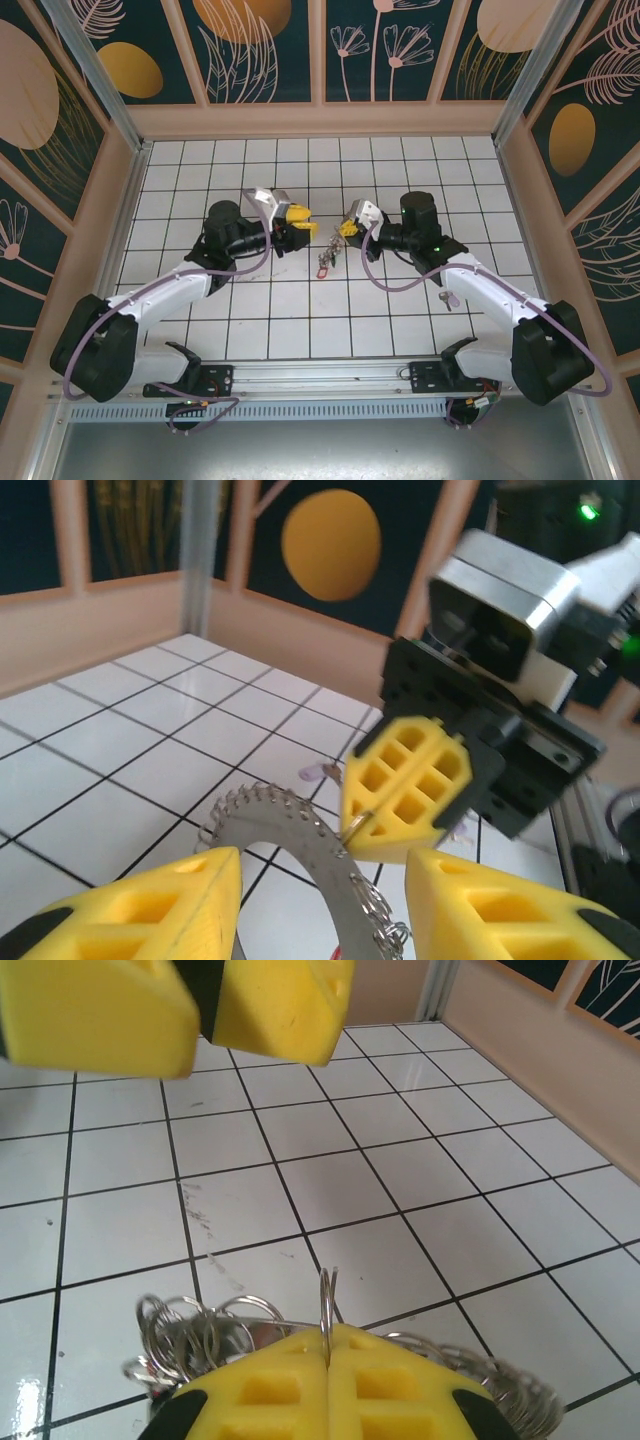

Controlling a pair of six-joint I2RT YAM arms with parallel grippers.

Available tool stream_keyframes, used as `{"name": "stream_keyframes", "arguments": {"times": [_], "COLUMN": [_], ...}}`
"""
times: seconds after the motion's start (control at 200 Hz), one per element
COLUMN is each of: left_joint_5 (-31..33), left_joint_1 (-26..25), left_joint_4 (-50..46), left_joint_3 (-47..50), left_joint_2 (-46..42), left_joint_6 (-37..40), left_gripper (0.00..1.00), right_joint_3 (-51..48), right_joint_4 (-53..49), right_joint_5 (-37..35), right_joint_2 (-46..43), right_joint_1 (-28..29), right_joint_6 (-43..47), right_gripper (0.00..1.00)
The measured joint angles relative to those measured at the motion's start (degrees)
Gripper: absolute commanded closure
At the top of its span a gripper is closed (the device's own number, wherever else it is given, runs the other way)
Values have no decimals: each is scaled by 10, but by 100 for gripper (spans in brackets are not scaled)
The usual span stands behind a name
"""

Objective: Put the keys on the keyring

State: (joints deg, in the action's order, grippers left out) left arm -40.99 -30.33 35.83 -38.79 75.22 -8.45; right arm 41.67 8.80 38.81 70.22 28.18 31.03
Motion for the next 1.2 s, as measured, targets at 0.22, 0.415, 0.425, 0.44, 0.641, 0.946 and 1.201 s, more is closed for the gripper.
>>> {"name": "stream_keyframes", "arguments": {"times": [0.22,0.415,0.425,0.44,0.641,0.946,1.201], "left_joint_5": [-59,-94,-96,-96,-111,-126,-126], "left_joint_1": [0,0,0,0,0,0,-2], "left_joint_4": [-66,-138,-143,-149,-231,-310,-349], "left_joint_3": [-52,-101,-103,-106,-147,-199,-221], "left_joint_2": [24,66,68,72,112,153,177], "left_joint_6": [120,204,207,214,288,361,400], "left_gripper": [52,53,53,54,55,62,70], "right_joint_3": [0,0,0,0,2,17,25], "right_joint_4": [0,-1,-1,-1,-21,-39,-44], "right_joint_5": [-27,-45,-45,-46,-46,-30,-12], "right_joint_2": [0,0,0,0,1,29,40], "right_joint_1": [19,26,26,26,26,25,19], "right_joint_6": [32,59,61,62,81,91,91], "right_gripper": [100,100,100,100,100,100,100]}}
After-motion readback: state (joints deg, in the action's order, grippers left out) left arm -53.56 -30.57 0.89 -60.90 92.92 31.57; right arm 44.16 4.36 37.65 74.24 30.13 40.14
